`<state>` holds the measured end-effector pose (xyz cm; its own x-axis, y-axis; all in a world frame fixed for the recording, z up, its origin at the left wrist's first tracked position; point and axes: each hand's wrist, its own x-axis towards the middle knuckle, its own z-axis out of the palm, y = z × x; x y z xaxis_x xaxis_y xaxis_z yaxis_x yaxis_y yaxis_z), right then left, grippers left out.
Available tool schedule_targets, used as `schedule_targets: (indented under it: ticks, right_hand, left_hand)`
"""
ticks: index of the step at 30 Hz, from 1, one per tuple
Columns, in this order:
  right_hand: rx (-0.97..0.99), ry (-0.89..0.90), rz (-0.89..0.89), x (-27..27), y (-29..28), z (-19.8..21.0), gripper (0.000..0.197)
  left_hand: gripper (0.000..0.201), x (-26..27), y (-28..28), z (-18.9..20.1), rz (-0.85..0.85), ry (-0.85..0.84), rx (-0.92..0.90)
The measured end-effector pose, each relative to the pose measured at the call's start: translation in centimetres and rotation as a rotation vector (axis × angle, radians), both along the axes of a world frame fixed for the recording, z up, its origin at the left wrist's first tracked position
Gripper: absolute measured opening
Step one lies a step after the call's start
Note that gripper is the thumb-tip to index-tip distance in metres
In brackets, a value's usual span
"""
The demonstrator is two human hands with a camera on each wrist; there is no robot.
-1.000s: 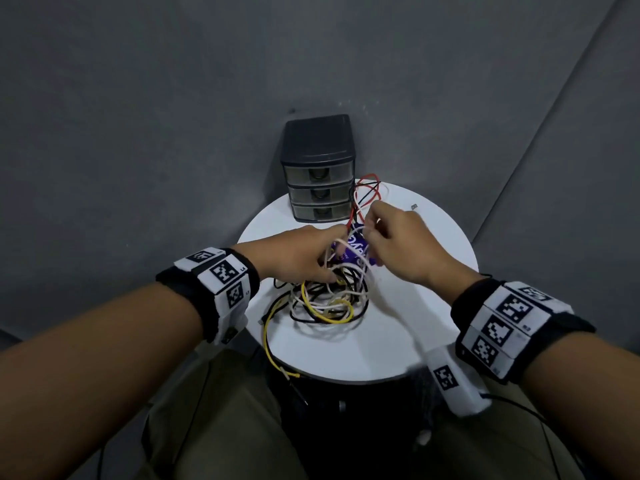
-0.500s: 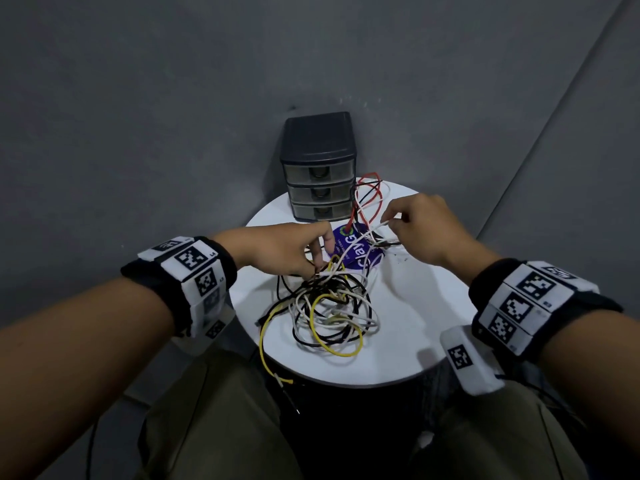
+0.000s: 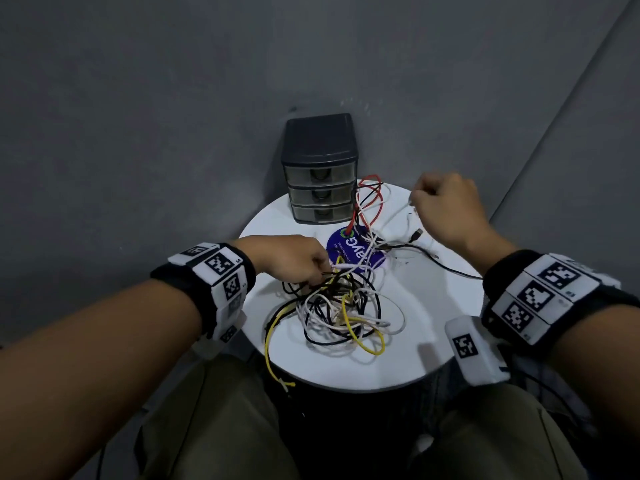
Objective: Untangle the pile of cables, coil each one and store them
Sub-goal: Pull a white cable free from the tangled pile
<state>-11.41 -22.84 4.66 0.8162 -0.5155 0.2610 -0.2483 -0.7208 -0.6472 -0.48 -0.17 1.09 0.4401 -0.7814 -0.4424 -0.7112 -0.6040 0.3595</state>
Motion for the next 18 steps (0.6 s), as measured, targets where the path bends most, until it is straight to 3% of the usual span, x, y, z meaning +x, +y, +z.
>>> schedule_targets:
  ticks: [3, 8, 13, 18]
  right_hand:
    - [-0.028, 0.240, 0.065, -0.5, -0.3, -0.3, 0.019]
    - [0.004, 0.578, 0.363, -1.9, 0.6, -0.7, 0.029]
    - [0.160, 0.715, 0.582, -2.5, 1.8, -1.7, 0.039]
    - [0.091, 0.730, 0.583, -2.1, 2.2, -1.5, 0.034]
  left_hand:
    - [0.024, 0.1, -0.5, -0.8, 0.003, 0.054, 0.035]
    - [0.020, 0.1, -0.5, -1.6, -0.107, 0.067, 0.073]
    - [0.014, 0.4, 0.0, -2.0, -0.092, 0.089, -0.032]
    - [0.012, 0.4, 0.6, -2.1, -0.083, 0.147, -0.085]
